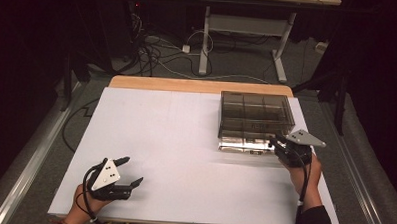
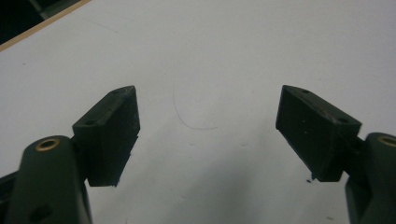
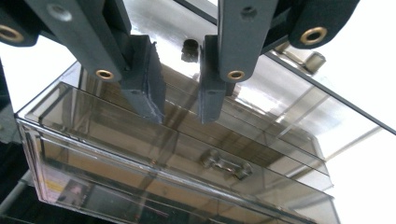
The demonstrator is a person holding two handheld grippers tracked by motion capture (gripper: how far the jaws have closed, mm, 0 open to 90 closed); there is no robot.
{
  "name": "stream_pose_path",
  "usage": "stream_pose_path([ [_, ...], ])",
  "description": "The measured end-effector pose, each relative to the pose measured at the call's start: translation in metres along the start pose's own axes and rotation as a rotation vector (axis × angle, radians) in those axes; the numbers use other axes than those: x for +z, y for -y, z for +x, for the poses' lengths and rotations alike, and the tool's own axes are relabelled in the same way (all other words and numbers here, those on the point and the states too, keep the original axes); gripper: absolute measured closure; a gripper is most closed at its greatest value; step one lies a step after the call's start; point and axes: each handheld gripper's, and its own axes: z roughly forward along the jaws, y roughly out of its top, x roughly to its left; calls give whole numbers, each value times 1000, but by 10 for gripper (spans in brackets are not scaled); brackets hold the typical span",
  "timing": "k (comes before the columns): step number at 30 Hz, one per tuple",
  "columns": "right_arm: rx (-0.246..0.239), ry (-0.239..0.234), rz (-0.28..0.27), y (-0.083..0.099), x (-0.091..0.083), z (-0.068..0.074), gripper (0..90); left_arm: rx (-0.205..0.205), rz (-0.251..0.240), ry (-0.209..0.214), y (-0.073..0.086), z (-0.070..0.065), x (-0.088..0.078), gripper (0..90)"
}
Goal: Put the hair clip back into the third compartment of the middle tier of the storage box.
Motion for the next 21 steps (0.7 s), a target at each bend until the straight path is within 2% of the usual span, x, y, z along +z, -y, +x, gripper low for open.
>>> stream_pose_path([
  [14,-11,-21,-64,-9,-11,7,662,-1,-3,1,-1,0,-1,206],
  [16,0,-17,-69,-10,-12,8,598,-1,-4,2,-1,0,-1,206],
  [18,5,-21,-73,-10,-13,9,585,-2,-5,1,-1,1,-1,206],
  [19,8,-27,-82,-11,-13,9,509,-3,-6,0,-1,1,-1,206],
  [20,8,-27,-82,-11,-13,9,509,-3,-6,0,-1,1,-1,206],
  [21,12,-14,-91,-11,-13,10,427,-3,-6,0,-1,1,-1,206],
])
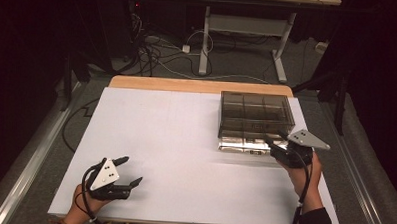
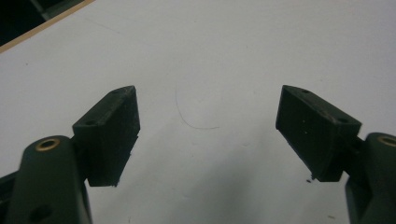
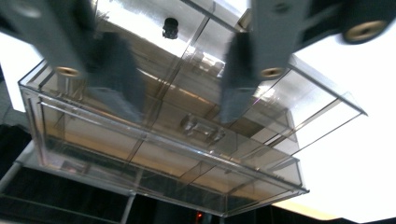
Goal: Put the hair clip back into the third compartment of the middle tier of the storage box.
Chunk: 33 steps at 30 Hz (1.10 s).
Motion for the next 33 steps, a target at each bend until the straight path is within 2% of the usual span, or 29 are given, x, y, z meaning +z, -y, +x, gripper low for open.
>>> stream_pose_path([
  [2,3,-5,-4,-1,0,1,405,2,1,1,0,0,0,206],
  [4,13,-3,-15,-2,-1,2,325,3,1,2,0,-1,0,206],
  [6,19,-8,-22,-3,-1,3,287,4,2,2,0,-1,0,205],
  [7,23,4,-27,-3,-2,4,262,3,2,2,0,-1,0,205],
  [11,35,20,-67,-5,-5,8,204,4,0,1,0,-1,0,204],
  [15,60,6,-95,-8,-7,11,187,4,0,2,0,-1,0,204],
  [16,59,5,-95,-9,-8,12,158,3,0,2,0,-1,0,204],
  [30,59,-24,-123,-12,-20,19,159,7,-1,8,0,-2,-1,204],
  [33,39,-32,-115,-13,-22,23,156,6,-3,9,0,-3,-1,204],
])
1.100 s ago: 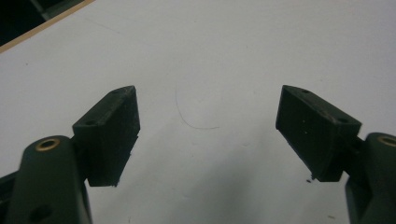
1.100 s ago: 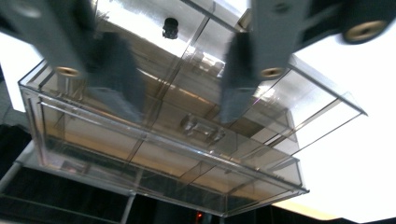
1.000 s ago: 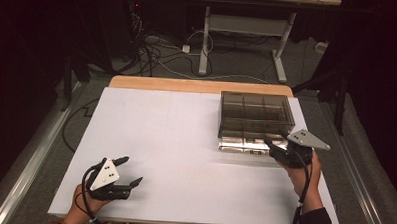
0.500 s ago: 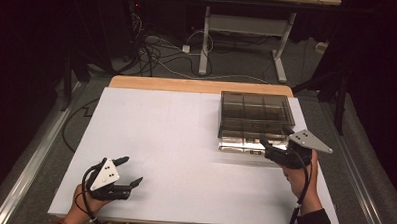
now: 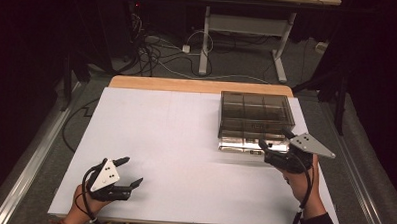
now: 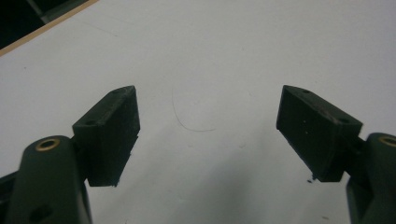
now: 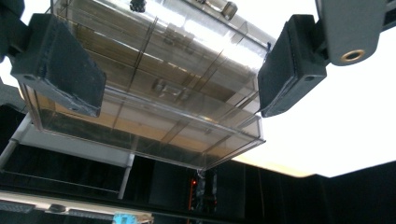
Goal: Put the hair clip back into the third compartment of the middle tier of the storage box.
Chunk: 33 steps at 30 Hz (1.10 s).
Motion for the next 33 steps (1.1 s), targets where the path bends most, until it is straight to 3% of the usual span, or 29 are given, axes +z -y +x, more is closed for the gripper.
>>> stream_pose_path([
  [3,-27,-5,-3,-2,-2,5,156,0,4,2,1,0,1,204],
  [33,-110,-69,-12,-3,-20,30,174,5,9,12,1,-3,0,204],
])
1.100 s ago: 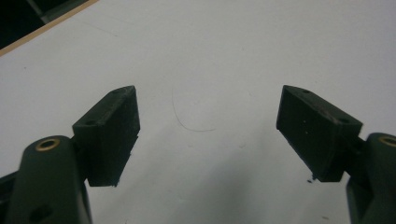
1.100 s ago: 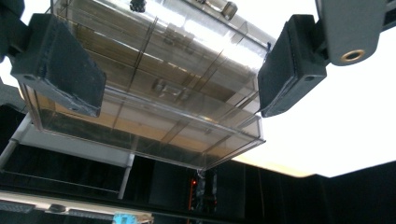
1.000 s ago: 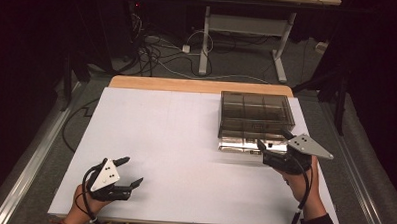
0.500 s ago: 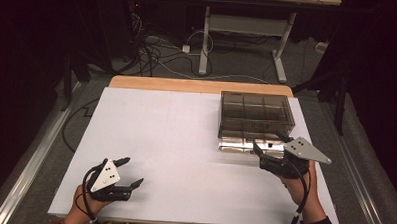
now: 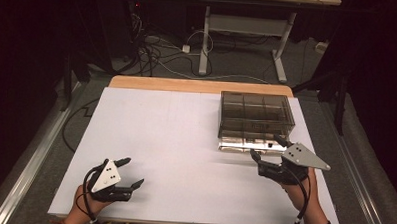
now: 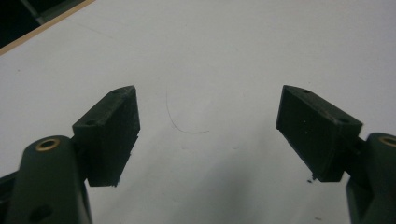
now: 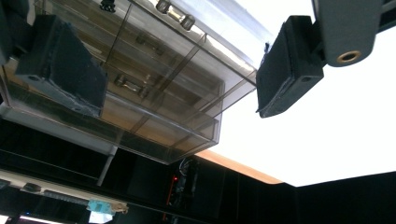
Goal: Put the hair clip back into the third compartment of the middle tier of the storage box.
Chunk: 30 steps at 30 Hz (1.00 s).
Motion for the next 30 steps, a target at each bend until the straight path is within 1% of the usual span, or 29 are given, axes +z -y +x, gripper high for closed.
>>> stream_pose_path([
  [12,-34,-15,17,4,-6,8,183,5,1,4,0,-1,0,204],
  [15,-48,-6,26,6,-7,10,182,5,1,6,0,-2,0,204],
  [19,-58,-11,37,8,-8,13,182,4,2,7,0,-2,0,204],
  [23,-73,-7,36,11,-11,14,186,5,3,8,0,-3,0,204],
  [30,-73,-7,47,17,-16,15,186,6,2,11,0,-3,0,204],
])
